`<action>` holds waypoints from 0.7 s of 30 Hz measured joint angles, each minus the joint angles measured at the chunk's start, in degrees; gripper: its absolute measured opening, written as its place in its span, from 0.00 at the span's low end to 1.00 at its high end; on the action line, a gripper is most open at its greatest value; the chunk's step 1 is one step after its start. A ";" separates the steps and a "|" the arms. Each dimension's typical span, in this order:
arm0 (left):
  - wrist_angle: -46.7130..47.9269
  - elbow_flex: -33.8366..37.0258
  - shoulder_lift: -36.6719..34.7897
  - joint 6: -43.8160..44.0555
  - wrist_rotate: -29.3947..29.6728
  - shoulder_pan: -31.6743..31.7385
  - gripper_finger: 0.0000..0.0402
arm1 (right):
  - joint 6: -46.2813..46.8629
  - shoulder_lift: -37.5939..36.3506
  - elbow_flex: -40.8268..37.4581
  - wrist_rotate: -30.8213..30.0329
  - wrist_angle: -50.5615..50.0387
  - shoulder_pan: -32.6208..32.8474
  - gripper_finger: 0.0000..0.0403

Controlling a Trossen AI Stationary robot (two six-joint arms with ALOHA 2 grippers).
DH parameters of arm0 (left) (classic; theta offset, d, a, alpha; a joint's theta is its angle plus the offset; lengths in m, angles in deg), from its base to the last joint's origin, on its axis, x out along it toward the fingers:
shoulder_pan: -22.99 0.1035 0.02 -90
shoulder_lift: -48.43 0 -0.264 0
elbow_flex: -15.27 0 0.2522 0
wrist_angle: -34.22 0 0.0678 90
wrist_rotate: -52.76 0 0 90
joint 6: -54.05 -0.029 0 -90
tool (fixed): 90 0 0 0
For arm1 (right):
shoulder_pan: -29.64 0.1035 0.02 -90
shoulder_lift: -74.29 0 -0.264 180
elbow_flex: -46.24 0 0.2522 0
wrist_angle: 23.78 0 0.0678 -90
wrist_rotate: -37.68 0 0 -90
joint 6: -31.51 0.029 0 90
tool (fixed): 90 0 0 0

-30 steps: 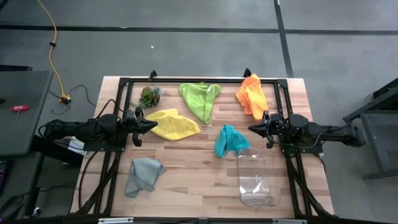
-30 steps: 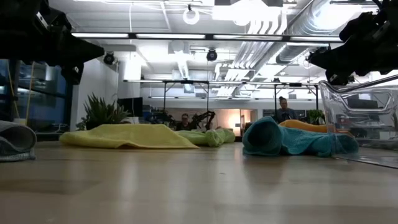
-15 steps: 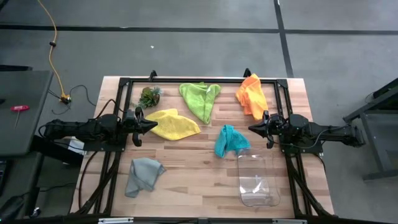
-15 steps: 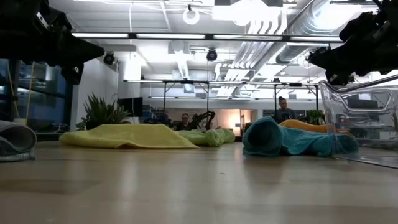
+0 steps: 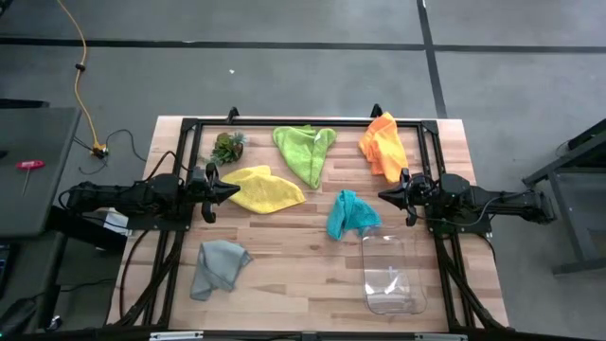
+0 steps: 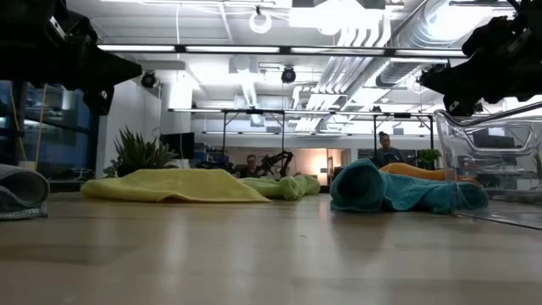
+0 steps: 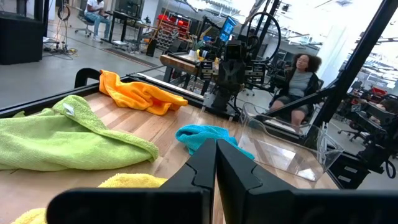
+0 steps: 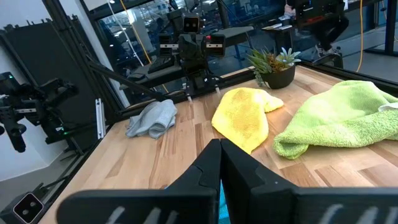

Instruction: Fold microfiber towels

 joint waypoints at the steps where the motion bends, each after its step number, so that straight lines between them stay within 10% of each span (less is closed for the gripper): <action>1: 0.00 0.00 0.02 0.00 -0.02 0.02 0.01 | -0.02 0.00 0.02 -0.04 0.00 -0.01 0.00; 7: 0.00 0.01 0.01 0.00 -0.02 0.02 0.01 | 2.00 0.06 0.02 -5.10 1.75 -0.13 0.00; 15: 0.00 0.00 0.02 0.00 -0.02 0.02 0.01 | 13.51 0.04 0.00 -22.32 28.06 -0.13 0.00; 21: -0.04 0.00 0.00 0.00 0.05 0.00 0.01 | 7.69 4.08 5.02 -17.02 31.33 -0.10 0.00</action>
